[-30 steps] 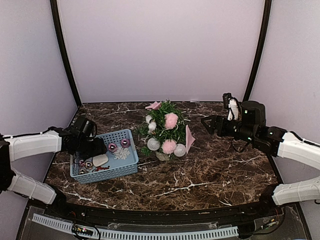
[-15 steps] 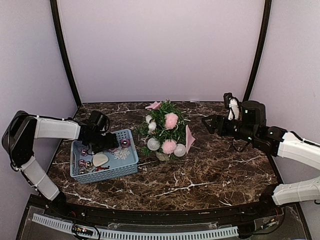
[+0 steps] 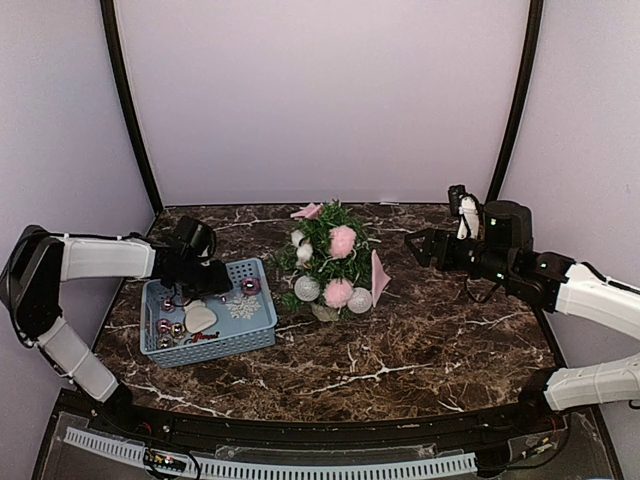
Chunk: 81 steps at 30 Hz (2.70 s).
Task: Decorate the small christmas tree
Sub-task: Pick up the ornament bell from the bin, then place the ornament bell in the bin.
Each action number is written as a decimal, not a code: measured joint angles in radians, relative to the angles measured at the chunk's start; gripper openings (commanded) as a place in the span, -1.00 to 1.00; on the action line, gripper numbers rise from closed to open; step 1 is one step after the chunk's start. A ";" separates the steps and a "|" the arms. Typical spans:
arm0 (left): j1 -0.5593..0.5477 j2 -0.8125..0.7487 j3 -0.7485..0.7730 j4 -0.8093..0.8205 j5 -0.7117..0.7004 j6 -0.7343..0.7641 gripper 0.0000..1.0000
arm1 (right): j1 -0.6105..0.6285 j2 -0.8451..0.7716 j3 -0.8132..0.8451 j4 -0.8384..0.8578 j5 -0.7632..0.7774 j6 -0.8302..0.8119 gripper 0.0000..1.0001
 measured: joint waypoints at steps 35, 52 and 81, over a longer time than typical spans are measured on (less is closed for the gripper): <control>-0.431 -0.422 0.350 -0.039 0.629 0.065 -0.20 | 0.388 0.240 0.366 0.003 -0.412 -0.079 0.68; -0.479 -0.339 0.365 0.051 0.595 0.033 -0.18 | 0.453 0.233 0.338 0.063 -0.366 -0.051 0.32; -0.479 0.157 0.945 -0.064 0.497 0.114 -0.18 | 0.074 0.028 0.244 0.054 -0.381 -0.119 0.67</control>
